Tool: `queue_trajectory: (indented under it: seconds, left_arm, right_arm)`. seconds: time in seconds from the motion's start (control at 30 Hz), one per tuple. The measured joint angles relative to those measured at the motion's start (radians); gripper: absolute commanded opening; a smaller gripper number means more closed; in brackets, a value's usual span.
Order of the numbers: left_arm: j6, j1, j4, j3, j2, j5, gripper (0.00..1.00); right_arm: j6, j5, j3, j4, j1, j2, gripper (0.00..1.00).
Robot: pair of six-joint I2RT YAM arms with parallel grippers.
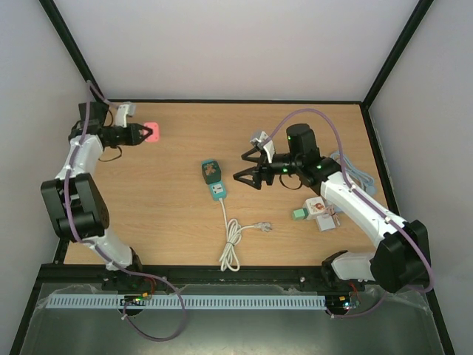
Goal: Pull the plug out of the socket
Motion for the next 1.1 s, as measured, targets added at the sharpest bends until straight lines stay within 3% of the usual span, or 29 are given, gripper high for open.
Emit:
queue_trajectory:
  seconds: [0.27, 0.67, 1.1]
  left_arm:
    - [0.111, 0.056, 0.076, 0.145, 0.192, -0.297, 0.05]
    - [0.522, -0.014, 0.167, 0.354, 0.509, -0.911, 0.08]
    - [0.733, -0.096, 0.325, 0.393, 0.641, -1.229, 0.13]
  right_arm:
    - [-0.034, 0.034, -0.024, -0.017, -0.001, -0.006, 0.88]
    - [-0.039, 0.038, -0.027, -0.019, -0.001, -0.006, 0.89]
    - [-0.032, 0.04, -0.043, -0.018, -0.001, -0.002, 0.89]
